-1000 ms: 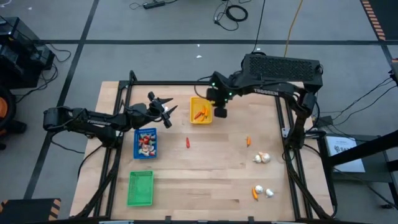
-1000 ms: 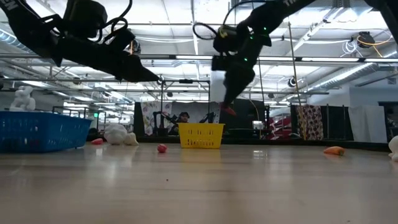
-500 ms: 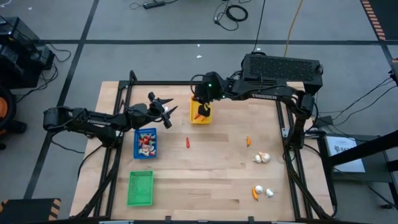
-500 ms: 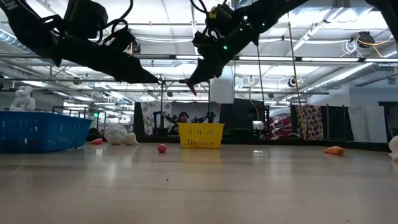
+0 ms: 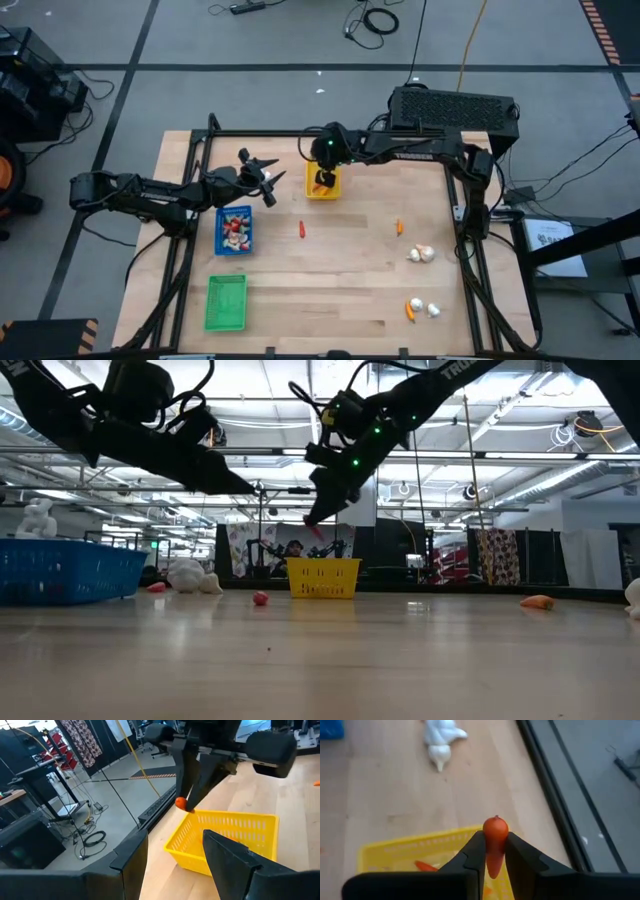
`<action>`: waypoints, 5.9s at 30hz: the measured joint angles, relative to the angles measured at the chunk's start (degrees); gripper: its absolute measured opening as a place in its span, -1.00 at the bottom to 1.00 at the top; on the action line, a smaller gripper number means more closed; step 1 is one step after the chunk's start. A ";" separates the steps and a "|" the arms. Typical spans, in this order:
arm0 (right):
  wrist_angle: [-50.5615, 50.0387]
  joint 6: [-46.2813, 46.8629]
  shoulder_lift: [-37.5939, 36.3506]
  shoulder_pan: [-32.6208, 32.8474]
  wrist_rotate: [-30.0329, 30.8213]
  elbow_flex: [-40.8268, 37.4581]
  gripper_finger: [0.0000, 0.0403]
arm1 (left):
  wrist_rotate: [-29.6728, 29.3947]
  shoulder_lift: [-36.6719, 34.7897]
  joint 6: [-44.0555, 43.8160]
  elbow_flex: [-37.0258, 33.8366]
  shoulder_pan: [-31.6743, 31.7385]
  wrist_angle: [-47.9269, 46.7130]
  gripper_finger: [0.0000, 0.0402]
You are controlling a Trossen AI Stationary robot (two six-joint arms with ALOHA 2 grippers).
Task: Sort produce into baskets
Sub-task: Put the orange chili pepper into the yellow bin
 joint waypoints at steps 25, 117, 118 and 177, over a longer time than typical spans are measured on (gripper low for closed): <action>-13.33 3.90 -2.34 3.57 -0.36 1.74 -0.36 | 0.37 0.00 -0.64 0.00 -0.01 -1.01 -0.01; -30.72 -46.52 25.05 19.58 -8.75 30.21 -0.03 | -3.82 -14.03 -2.80 1.49 -3.34 -21.87 -0.01; -30.37 -46.55 25.05 19.58 -8.82 30.21 -0.03 | -3.82 -14.03 -2.80 1.49 -3.28 -22.06 -0.01; -37.01 -13.71 12.79 -0.62 -13.55 30.05 -0.79 | -5.25 -14.03 -4.31 1.46 -2.51 -25.02 -0.01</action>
